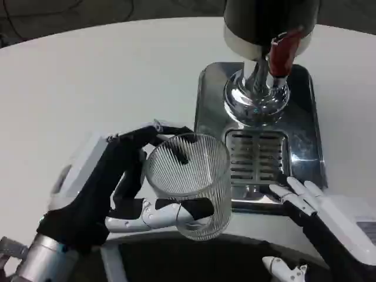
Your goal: Grasp the cup under the faucet to collect the drink, then remove the cup.
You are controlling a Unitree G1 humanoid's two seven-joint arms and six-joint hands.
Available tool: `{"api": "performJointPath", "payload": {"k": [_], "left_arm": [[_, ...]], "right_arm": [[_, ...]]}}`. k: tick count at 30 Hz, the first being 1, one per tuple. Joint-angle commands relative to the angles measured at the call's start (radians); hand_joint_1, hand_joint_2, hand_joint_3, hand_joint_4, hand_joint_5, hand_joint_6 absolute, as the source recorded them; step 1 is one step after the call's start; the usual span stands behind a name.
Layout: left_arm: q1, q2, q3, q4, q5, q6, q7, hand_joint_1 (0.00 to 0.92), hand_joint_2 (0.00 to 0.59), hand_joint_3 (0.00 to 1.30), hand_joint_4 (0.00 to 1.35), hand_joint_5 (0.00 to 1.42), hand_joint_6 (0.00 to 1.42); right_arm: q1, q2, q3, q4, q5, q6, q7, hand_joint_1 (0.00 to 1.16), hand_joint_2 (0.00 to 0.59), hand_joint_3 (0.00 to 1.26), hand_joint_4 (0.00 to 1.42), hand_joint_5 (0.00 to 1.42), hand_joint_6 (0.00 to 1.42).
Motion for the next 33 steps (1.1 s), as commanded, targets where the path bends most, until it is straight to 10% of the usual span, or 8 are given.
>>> {"api": "performJointPath", "payload": {"k": [1,33], "left_arm": [[0.004,-0.002,0.002,-0.003,-0.019,-0.002,0.000,0.494,0.029,1.07,1.22,1.39,1.42],[-0.049,0.000,-0.004,0.050,0.008,-0.002,0.011,0.488,0.026,1.06,1.22,1.39,1.42]], "right_arm": [[0.006,0.007,0.006,-0.012,-0.002,0.003,0.012,0.36,0.432,0.12,0.00,0.00,0.00],[0.047,0.012,-0.026,-0.051,0.009,0.006,0.007,0.36,0.432,0.12,0.00,0.00,0.00]]}}
